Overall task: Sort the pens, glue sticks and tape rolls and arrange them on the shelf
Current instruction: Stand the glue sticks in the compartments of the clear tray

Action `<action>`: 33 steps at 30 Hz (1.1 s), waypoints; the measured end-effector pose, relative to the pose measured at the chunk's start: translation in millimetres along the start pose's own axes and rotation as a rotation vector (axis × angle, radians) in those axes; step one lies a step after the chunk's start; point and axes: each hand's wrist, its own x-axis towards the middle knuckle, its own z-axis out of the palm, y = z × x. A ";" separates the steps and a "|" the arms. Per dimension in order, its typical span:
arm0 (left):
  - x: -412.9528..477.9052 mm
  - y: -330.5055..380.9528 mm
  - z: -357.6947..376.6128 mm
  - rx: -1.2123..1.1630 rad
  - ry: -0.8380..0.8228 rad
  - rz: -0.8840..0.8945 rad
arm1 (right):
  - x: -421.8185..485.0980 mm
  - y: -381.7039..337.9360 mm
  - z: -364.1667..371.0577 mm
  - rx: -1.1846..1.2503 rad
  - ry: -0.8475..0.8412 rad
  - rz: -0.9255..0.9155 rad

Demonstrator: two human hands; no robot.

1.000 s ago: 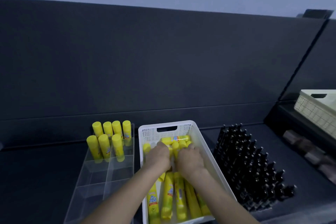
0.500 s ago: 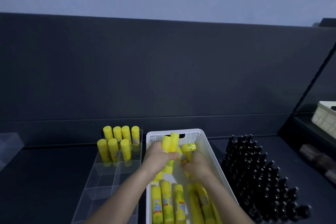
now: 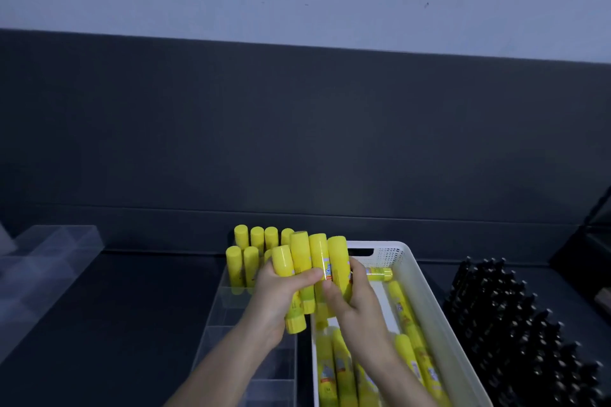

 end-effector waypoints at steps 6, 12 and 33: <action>-9.2 14.5 -38.1 0.160 0.045 0.101 | 11.5 -3.5 18.8 -0.004 -0.036 0.021; -12.4 31.2 -85.4 0.371 0.149 0.186 | 48.8 -18.0 10.8 -0.016 -0.066 0.038; 1.8 13.8 -123.4 0.383 0.162 0.123 | 102.3 36.1 48.6 -0.924 -0.168 0.030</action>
